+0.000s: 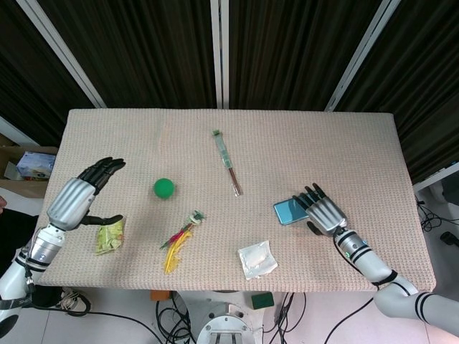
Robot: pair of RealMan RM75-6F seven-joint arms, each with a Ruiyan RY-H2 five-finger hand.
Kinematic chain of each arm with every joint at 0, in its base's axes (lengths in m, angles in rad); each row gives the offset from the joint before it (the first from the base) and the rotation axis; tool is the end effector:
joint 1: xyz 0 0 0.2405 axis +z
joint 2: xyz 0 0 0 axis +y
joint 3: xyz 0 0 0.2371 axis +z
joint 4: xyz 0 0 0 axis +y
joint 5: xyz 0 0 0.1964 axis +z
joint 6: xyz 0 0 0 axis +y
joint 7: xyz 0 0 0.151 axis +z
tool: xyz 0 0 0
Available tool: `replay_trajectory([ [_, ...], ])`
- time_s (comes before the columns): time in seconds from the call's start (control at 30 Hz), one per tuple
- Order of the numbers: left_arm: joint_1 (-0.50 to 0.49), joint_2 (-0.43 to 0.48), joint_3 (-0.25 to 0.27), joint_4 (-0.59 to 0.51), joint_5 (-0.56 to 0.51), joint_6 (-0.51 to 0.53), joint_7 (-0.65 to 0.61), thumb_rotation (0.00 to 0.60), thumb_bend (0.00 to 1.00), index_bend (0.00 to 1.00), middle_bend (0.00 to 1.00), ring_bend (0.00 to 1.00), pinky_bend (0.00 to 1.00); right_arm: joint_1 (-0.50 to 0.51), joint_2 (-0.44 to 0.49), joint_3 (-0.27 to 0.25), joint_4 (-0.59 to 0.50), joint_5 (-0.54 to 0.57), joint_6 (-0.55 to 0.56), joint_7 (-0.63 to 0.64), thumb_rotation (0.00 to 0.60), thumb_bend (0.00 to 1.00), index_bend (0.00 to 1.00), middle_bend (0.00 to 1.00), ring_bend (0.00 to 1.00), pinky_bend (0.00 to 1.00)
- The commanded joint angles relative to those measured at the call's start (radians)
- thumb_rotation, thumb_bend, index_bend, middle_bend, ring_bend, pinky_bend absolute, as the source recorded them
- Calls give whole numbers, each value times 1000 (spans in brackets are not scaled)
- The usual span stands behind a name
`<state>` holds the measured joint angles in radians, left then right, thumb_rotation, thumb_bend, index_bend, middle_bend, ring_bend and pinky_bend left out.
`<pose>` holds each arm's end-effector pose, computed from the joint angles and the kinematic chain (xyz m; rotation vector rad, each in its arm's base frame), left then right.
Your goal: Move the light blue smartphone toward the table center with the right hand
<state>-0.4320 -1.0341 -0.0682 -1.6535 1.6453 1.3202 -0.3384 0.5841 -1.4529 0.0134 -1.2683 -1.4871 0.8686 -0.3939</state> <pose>-0.1969 0.2684 0.1558 -1.7263 -0.9654 -1.2997 -0.2383 -0.2997 0.0055 2.1363 -0.5221 0.4900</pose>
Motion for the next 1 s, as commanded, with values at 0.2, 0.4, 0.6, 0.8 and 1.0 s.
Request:
replay_trajectory([
  [0.2,-4,-5,3,6,-3,-7,-3,592,36,71,65,29,178,9,-25,-12,33,-11,9,17,510,471,22,198,0,0],
  [0.4,-7,-13,6,17,-5,-10,-6,591,36,71,65,29,178,16,-43,-14,61,-19,21,25,543,477,154,216,0,0],
  [0.6,-3,-19,8,26,-5,-2,-12,592,36,71,65,29,178,25,-62,-14,90,-28,29,51,565,477,276,227,0,0],
  [0.8,-1,-22,11,30,1,6,-21,591,36,70,65,29,178,34,-81,-16,124,-52,54,107,568,529,410,224,0,0],
  [1.0,-7,-24,15,32,6,-1,-31,591,36,71,65,29,178,42,-87,-8,140,-58,72,138,442,704,466,222,0,0],
])
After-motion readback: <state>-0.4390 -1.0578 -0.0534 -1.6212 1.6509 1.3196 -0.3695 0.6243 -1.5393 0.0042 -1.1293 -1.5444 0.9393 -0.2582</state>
